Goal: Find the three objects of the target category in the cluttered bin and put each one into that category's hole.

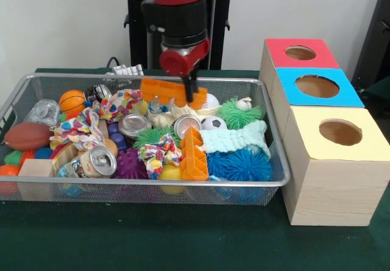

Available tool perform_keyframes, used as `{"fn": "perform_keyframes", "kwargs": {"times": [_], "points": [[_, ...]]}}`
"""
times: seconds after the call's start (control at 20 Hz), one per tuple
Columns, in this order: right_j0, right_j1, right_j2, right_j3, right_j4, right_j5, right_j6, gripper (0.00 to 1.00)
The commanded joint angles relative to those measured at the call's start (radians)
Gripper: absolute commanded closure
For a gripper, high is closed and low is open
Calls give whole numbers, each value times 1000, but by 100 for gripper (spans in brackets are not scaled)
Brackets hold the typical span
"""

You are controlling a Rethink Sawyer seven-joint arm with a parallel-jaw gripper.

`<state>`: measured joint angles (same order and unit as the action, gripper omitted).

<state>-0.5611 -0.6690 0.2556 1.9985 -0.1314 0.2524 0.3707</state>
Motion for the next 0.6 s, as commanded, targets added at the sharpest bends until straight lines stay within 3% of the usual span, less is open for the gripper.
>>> {"fn": "perform_keyframes", "kwargs": {"times": [0.05, 0.6], "points": [[32, -46, 88, 141, 100, 61, 344, 100], [18, -3, 73, 86, 118, 55, 269, 100]]}}
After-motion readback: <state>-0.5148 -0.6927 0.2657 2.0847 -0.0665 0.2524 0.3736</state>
